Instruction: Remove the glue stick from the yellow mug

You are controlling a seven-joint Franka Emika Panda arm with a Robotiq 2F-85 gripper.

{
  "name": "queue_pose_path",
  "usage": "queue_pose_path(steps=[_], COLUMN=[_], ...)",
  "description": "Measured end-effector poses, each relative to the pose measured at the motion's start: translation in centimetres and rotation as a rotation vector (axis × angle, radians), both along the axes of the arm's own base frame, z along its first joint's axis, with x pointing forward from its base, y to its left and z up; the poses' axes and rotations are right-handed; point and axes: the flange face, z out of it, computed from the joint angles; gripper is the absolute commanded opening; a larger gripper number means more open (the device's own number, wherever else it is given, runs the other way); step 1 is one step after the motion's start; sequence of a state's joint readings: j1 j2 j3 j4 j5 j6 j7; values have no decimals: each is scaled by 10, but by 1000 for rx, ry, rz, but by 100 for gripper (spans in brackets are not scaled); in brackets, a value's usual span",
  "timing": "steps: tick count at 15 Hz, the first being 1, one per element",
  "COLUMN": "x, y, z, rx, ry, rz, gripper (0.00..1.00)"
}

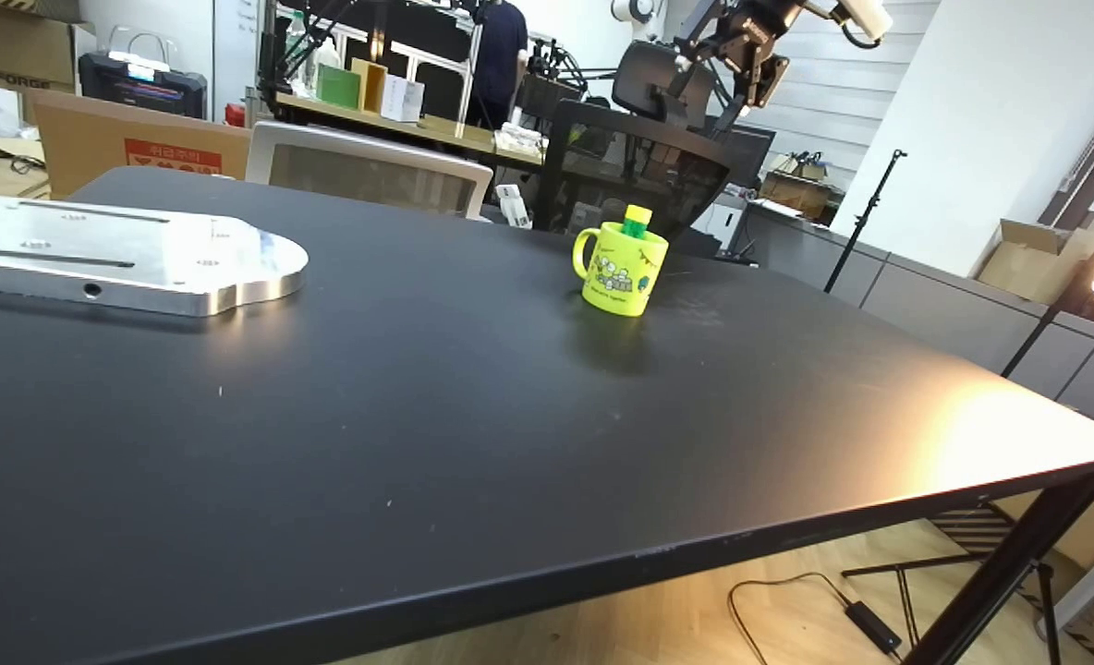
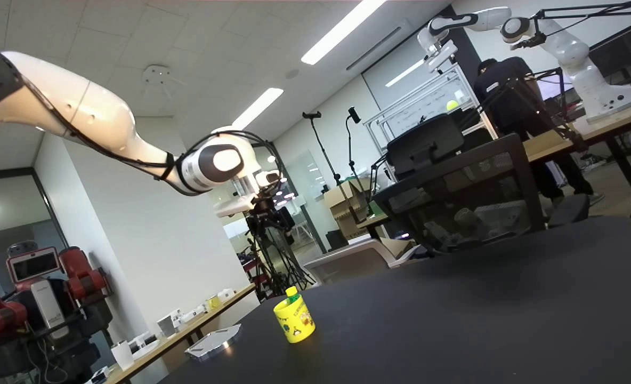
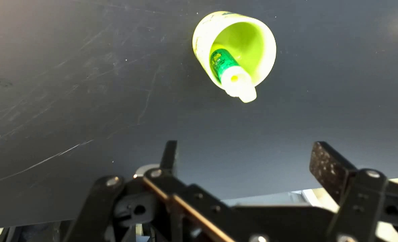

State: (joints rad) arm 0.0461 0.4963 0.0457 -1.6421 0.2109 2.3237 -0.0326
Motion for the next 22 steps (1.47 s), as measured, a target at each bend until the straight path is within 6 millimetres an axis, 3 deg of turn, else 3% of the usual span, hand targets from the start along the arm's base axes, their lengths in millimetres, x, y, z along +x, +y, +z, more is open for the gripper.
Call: queue_pose_path(steps=[5,9,19,20,21,22], x=[31,46,57,57,57,56], y=[33,51,57,58,59,60], z=[-43,-58,-98,-101,-103,-105], rx=[-124,-165,-142,-132,-125,-119], ry=[109,164,252,253,251,247], rz=[0,14,14,12,11,11], gripper=[100,100,100,75,75,67])
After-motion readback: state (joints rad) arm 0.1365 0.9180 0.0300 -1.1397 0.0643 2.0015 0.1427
